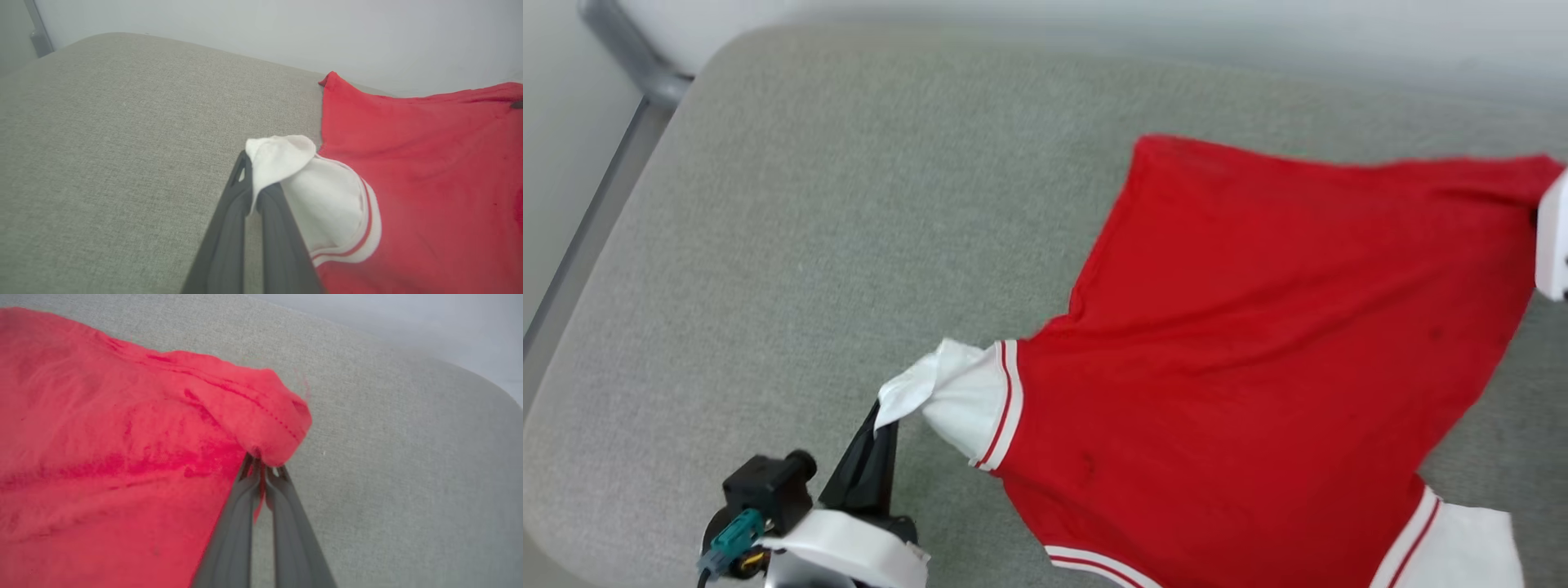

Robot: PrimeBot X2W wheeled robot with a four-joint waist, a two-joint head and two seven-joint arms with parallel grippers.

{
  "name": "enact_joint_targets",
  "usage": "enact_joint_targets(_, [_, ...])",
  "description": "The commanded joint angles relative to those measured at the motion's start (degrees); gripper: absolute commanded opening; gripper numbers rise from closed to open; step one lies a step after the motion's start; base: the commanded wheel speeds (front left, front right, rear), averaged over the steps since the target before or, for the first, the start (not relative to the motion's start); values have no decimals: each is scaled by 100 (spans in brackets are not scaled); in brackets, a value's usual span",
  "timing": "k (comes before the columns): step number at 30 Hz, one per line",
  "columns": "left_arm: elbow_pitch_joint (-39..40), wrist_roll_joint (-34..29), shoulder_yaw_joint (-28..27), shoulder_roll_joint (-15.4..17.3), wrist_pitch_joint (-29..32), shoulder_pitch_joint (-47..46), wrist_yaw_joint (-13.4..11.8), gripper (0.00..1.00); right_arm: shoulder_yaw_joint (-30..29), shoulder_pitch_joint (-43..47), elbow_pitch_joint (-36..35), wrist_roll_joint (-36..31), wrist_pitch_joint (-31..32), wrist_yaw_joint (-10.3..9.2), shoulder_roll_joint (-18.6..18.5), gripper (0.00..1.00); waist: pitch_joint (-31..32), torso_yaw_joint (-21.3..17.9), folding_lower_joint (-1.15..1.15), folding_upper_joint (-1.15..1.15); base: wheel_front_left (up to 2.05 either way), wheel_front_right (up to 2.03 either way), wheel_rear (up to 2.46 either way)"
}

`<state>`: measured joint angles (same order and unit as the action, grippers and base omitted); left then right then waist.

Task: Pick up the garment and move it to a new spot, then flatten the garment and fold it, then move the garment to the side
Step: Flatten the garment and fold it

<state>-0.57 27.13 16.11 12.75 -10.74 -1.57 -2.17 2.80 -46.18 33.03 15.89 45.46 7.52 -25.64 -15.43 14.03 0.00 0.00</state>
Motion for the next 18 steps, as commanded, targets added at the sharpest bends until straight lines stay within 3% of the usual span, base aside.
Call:
enact_joint_targets(1, [-21, 54, -83, 76, 35, 171, -87, 0, -97, 457, -321, 144, 31, -7, -115, 0, 403, -300, 0, 0, 0, 0, 0])
enact_joint_targets(4, [-13, 92, -146, 154, 112, 349, -164, 0, -370, 1187, -861, 249, 131, -7, -189, 0, 601, -493, 0, 0, 0, 0, 0])
enact_joint_targets(10, [-43, 173, -270, 269, 254, 622, -295, 0, -907, 2671, -1869, 250, 240, -5, 95, 0, 922, -852, 0, 0, 0, 0, 0])
enact_joint_targets(13, [-67, 213, -303, 326, 329, 725, -339, 0, -1298, 3579, -2462, 218, 249, -6, 386, 0, 1058, -1001, 0, 0, 0, 0, 0])
enact_joint_targets(18, [-140, 273, -347, 389, 402, 846, -392, 0, -1903, 5131, -3248, 216, 110, -5, 1263, 0, 1197, -1189, 0, 0, 0, 0, 0])
